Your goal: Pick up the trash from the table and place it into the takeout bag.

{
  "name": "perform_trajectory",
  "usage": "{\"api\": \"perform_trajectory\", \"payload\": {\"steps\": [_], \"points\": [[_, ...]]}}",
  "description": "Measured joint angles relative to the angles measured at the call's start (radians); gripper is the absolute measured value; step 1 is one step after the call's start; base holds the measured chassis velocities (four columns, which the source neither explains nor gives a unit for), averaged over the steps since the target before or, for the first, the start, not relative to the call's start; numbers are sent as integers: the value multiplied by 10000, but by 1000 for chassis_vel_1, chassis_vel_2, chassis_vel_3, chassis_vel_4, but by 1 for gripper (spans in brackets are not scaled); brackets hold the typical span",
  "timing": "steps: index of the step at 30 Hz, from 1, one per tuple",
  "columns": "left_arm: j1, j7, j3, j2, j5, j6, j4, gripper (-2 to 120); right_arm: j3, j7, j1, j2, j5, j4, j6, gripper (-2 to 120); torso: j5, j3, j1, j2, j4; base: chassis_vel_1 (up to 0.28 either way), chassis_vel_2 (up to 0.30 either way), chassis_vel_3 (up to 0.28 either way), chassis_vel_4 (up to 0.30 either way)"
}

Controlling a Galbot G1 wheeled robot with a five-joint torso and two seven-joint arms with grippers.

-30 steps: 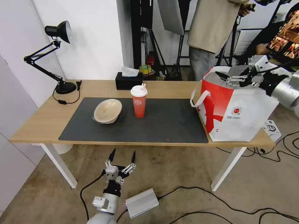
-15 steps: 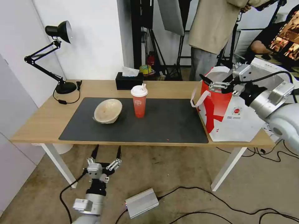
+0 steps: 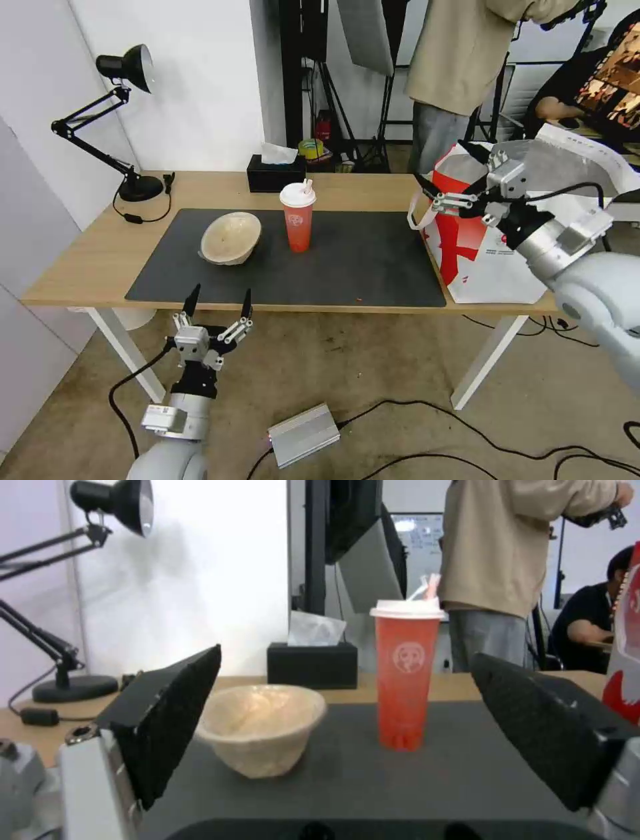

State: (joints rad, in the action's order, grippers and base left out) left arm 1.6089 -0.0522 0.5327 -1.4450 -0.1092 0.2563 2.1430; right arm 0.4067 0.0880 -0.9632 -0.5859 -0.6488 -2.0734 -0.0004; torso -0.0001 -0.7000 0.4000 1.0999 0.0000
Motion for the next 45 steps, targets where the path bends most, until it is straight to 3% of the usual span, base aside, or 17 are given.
{"api": "perform_trajectory", "payload": {"steps": [14,30,45], "points": [[-94,-2,28,60,110,-43,57,100,616,-69,-1689,-1249,919,-483,480,98,0,0,0,0,1,0,0,0,0],[-23,-2,-101,-45,296,-48,73,100,1257,164,-4059,-2099,2026,-760,1493,98,0,0,-1,0,-1,0,0,0,0],[-9,27,-174,-74,410,-36,83,100,1198,346,-4894,-2814,2843,-566,2099,98,0,0,-1,1,0,0,0,0,0]]}}
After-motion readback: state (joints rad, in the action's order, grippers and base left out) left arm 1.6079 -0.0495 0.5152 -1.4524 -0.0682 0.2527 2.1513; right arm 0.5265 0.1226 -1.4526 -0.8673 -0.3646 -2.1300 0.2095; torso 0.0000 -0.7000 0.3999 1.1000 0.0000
